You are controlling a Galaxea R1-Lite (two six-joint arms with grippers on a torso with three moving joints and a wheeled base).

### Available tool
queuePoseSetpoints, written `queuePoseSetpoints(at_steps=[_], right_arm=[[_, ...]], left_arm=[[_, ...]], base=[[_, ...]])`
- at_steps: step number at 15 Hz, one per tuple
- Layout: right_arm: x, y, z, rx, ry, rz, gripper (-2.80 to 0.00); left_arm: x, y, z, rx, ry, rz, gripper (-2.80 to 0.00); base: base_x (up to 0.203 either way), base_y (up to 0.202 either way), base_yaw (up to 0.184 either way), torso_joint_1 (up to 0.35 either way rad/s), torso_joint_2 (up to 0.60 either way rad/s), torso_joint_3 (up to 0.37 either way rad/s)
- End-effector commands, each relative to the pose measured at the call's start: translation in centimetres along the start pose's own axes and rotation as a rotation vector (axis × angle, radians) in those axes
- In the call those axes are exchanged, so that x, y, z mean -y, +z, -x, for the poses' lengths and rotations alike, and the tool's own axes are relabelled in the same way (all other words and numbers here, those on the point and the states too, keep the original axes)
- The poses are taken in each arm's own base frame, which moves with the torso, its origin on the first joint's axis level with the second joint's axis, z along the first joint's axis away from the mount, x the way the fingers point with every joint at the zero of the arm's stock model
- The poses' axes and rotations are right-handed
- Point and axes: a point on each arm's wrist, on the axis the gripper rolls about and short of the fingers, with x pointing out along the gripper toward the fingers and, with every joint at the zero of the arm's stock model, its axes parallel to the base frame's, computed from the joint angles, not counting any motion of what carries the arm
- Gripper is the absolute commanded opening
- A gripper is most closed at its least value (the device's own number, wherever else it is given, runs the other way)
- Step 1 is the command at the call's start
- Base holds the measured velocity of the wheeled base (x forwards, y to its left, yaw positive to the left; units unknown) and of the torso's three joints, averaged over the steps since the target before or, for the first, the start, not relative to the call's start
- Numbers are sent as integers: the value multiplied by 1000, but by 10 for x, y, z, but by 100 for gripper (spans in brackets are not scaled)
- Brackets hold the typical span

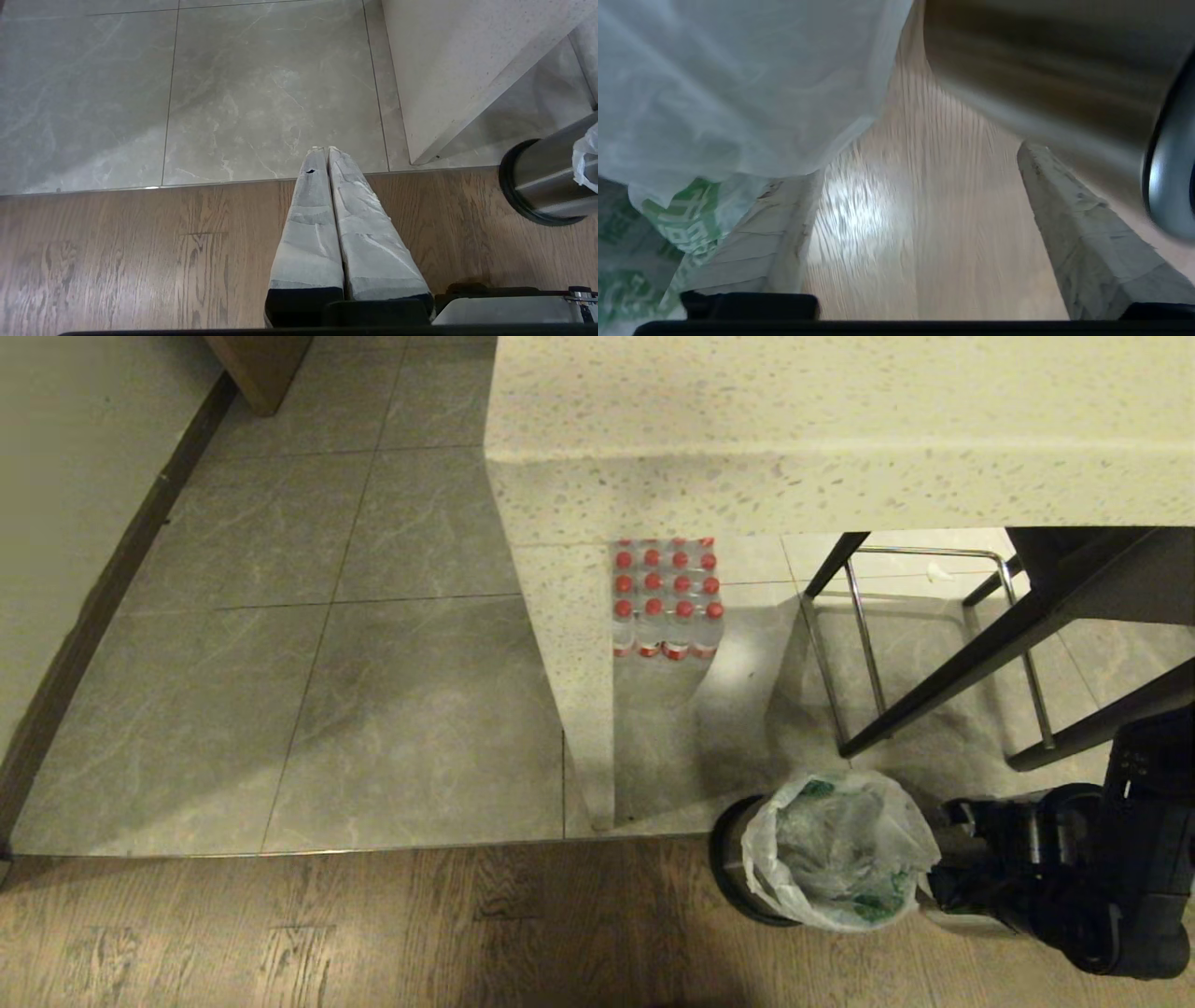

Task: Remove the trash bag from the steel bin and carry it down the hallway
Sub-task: Pick up the trash bag

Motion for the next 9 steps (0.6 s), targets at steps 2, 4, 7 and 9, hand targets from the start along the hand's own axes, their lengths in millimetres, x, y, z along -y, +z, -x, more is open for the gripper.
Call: queuePoseSetpoints(at_steps=[2, 4, 7, 9], right_arm=[[1, 9, -3, 41, -6, -30, 0], [3, 16, -2, 72, -13, -56, 0], [9, 26, 4, 109, -18, -164, 0], [9, 30, 7, 126, -13, -249, 0]], left_arm=[[0, 0, 0, 0, 0, 0, -280], [0, 0, 0, 0, 0, 0, -280], [0, 0, 0, -1, 0, 0, -280], [0, 0, 0, -2, 0, 0, -280]], base=[[0, 0, 0, 0, 0, 0], [0, 0, 0, 0, 0, 0], [0, 0, 0, 0, 0, 0], [0, 0, 0, 0, 0, 0]])
